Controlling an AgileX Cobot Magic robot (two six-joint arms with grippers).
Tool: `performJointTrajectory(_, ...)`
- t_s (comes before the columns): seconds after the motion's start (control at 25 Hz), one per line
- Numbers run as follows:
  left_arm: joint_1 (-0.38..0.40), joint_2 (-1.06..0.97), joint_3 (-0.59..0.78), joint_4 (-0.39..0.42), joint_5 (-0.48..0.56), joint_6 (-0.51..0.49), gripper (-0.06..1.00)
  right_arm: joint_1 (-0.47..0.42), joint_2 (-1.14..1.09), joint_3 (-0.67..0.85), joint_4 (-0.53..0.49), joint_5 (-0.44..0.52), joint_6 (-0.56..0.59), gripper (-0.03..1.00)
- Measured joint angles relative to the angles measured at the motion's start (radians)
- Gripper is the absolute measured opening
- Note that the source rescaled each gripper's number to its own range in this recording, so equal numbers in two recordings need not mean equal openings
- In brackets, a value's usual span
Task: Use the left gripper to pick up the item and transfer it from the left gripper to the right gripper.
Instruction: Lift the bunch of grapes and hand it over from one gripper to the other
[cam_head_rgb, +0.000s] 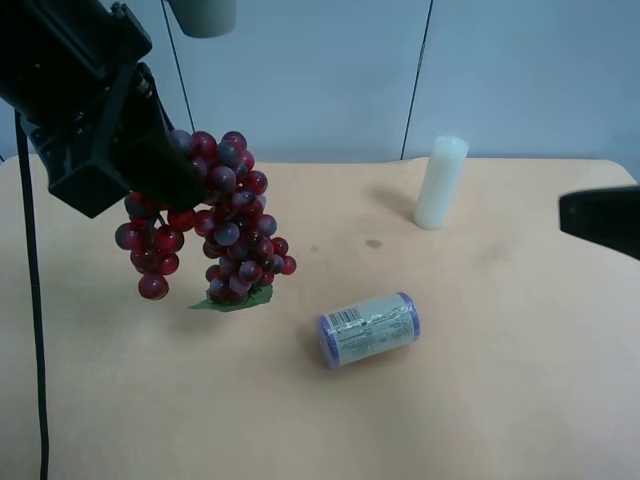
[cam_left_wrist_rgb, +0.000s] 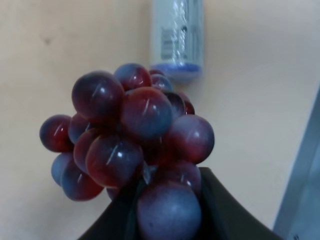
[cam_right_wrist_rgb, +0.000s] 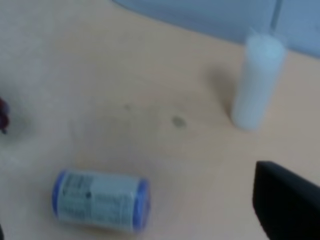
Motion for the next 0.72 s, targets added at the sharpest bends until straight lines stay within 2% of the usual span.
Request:
performJointTrajectory(0.16, 0.0, 0.001, -0.008, 0.0, -0.014, 0.0, 0.0, 0.057, 0.194, -0.032, 0.248, -0.086, -0.318, 1.0)
performJointTrajectory(0.28, 0.0, 0.001, -0.047, 0.0, -0.015, 0.0, 0.0, 0.149, 0.324, -0.064, 0.363, -0.145, -0.533, 1.0)
performJointTrajectory(0.48, 0.0, 0.001, -0.121, -0.002, -0.008, 0.0, 0.0, 0.271, 0.533, -0.16, 0.461, -0.189, -0.683, 1.0)
performJointTrajectory(0.72, 0.0, 0.001, -0.161, -0.002, 0.015, 0.0, 0.0, 0.432, 0.71, -0.29, 0.494, -0.239, -0.78, 1.0)
